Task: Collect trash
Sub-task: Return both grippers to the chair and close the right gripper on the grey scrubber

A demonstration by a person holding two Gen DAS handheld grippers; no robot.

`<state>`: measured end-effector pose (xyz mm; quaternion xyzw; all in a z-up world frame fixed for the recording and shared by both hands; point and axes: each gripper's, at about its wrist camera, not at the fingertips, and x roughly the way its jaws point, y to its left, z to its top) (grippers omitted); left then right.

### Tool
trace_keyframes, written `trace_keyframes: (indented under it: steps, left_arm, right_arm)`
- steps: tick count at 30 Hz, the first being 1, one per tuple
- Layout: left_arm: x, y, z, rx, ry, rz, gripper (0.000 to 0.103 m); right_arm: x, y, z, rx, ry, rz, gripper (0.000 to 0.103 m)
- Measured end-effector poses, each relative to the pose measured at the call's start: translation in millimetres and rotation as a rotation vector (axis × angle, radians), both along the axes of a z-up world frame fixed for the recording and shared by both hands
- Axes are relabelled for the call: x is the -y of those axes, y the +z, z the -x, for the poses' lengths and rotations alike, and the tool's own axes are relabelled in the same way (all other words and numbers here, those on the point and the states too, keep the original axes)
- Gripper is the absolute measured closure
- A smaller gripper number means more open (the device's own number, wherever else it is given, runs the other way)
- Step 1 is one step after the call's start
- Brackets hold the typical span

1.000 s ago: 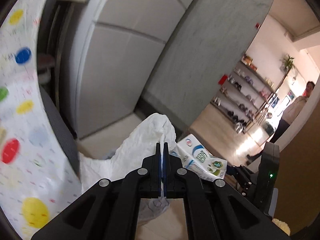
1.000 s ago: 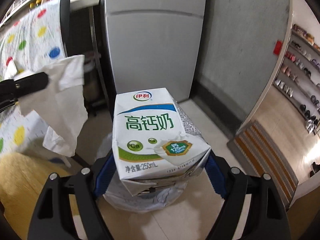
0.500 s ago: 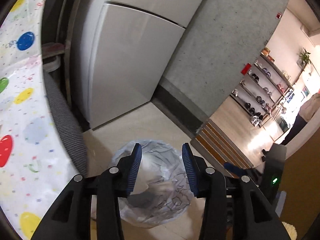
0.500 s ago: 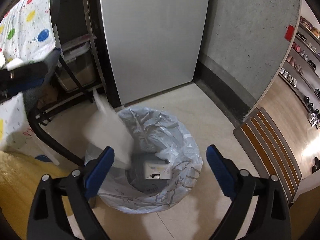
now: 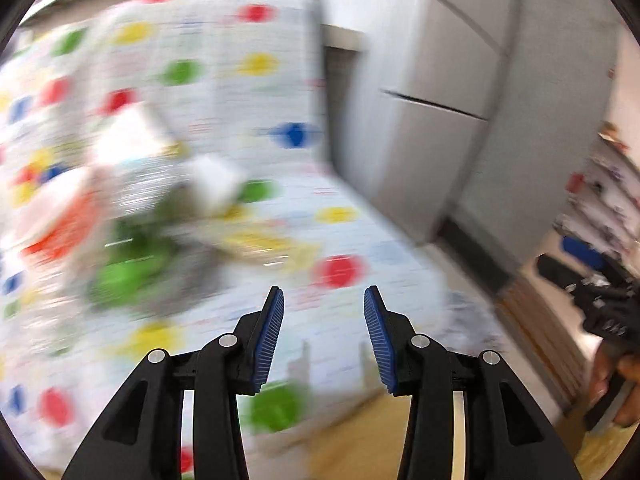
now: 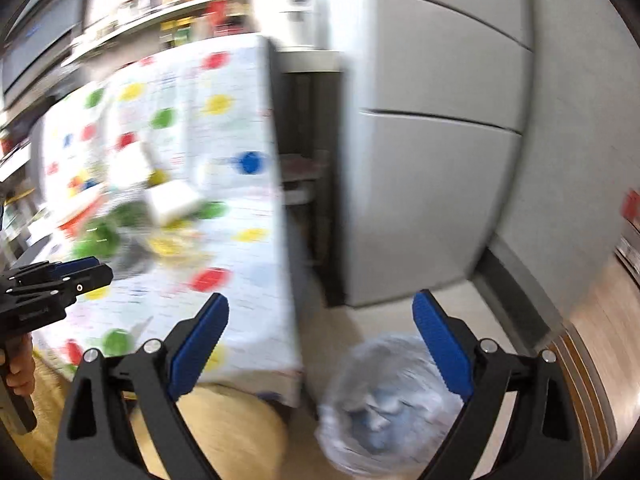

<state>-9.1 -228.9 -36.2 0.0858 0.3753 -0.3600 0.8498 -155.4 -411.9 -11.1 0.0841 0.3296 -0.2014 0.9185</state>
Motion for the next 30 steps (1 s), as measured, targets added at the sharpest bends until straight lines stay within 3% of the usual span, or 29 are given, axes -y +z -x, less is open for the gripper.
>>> trace_keyframes:
  steps: [4,8,10,12,13,15,17,22,24,27,30]
  left_arm:
    - [-66.7,2.2,-22.4,0.033,0.156,-0.057,0.059]
    - [-120.7,-0.1,-50.9,0.015,0.291,-0.099,0.059]
    - [-143.3,-1.4,-66.3,0.002,0.345,-0.101,0.059]
    - [-157.0,-1.5,-78.5,-0.007,0.379,-0.095,0.057]
    - [-160.8,-2.1,-82.4,-0.013,0.383,-0.092,0.049]
    - [-165.0,-3.8,-90.5,-0.025,0.367,-0.088,0.046]
    - [-163.9,-6.8,-94.4,-0.036,0.337,-0.084,0.046]
    - [-140.1,-9.3,-105.1,-0.047,0.236,-0.066,0.042]
    - [-132.2,-11.3,-106.6,-0.027,0.225,-0.08,0.037]
    - [-124.3,-17.6,-111.6,-0.021,0.208,-0.103,0.037]
    - [-123.1,-24.9,-117.2,-0.023,0.206,-0.127,0.037]
  right_arm:
    - [-36.8,-5.0,-52.1,-0.02,0.112,-0.014,0.012]
    - [-71.7,-9.5,-95.2,-0.034,0.197,-0.028,0.012]
    - [-84.9,-9.9,-112.1,-0.038,0.23,-0.032,0.014]
    - [-97.7,-11.1,-128.9,-0.049,0.261,-0.028,0.024]
    - [-105.9,-11.7,-140.7,-0.054,0.278,-0.021,0.029]
    - [-114.3,-13.7,-156.2,-0.07,0.297,-0.018,0.047]
    - [-120.0,-17.4,-175.8,-0.084,0.315,-0.038,0.051]
    - [-128.1,-23.5,-213.1,-0.093,0.356,-0.088,0.049]
    - [-128.4,-24.7,-226.2,-0.091,0.367,-0.117,0.045]
    - [-129.1,-30.3,-247.1,-0.097,0.386,-0.167,0.044]
    - [-129.8,-39.7,-267.3,-0.103,0.4,-0.223,0.036]
